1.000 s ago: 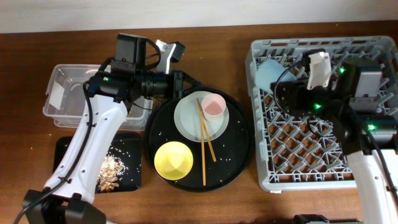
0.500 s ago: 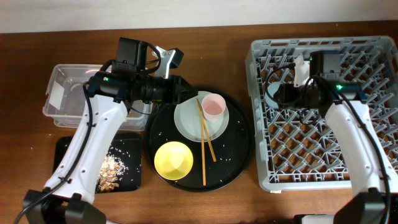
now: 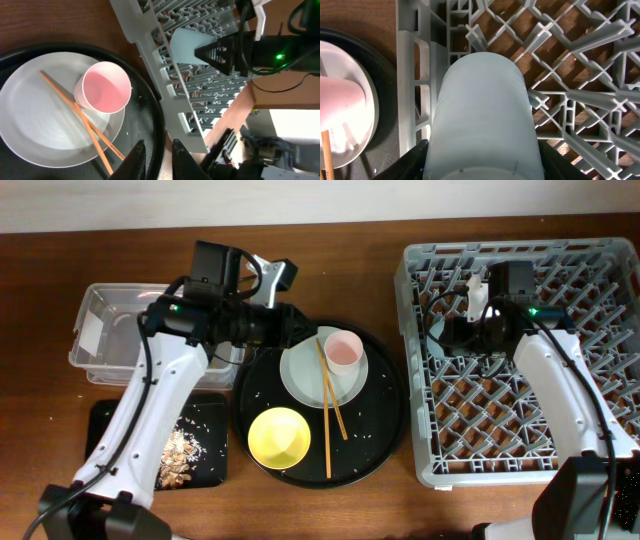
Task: Sort waste into correct bins and load items into the dishwasher rack
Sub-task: 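Place the blue cup upside down in the rack with the right gripper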
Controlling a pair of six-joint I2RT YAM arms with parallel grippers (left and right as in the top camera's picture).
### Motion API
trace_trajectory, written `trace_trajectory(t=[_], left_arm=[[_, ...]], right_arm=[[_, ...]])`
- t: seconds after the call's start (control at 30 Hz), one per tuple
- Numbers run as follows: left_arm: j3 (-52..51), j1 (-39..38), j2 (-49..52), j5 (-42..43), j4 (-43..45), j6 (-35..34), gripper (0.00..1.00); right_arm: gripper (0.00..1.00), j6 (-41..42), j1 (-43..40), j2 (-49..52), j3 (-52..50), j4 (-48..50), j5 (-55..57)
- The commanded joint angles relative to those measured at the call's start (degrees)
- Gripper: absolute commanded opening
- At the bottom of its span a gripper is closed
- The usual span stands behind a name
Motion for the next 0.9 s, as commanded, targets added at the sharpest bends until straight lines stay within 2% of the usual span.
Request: trace_trajectory(t=[0.0, 0.13, 0.17, 0.2, 0.37, 0.4, 0.6, 0.87], left_arm=[[-0.4, -2.3, 0.3, -6.0, 0.0, 1.1, 0.18], [-0.4, -3.9, 0.3, -9.3, 0.0, 1.0, 0.18], [-0.4, -4.2, 0.3, -9.7, 0.0, 1.1, 0.18], [-0.4, -4.2, 0.3, -9.7, 0.0, 1.0, 0.18], [-0.4, -4.2, 0.3, -9.7, 0.9, 1.0, 0.19], [-0.4, -4.2, 0.3, -9.9, 1.2, 1.1, 0.22], [-0.4, -4.2, 1.2, -18.6, 1.4, -1.0, 0.24], [-0.4, -6.4, 10.9, -19.1, 6.0, -6.6, 0.27]], right_arm=[[0.52, -0.1, -0.2, 0.2, 0.9, 0.1, 0.7], [0.55, -0.2, -0.2, 0.2, 0.9, 0.0, 0.7], [0.64, -0.2, -0.2, 0.2, 0.9, 0.0, 0.7], [0.69, -0.2, -0.2, 0.2, 0.9, 0.0, 0.7], [0.72, -0.2, -0.2, -0.6, 1.0, 0.0, 0.7], [0.73, -0.2, -0.2, -1.3, 1.1, -0.1, 0.7], [0.75, -0.2, -0.2, -8.2, 2.3, -2.1, 0.4], [0.78, -0.1, -0.2, -18.7, 2.3, -7.3, -2.6]])
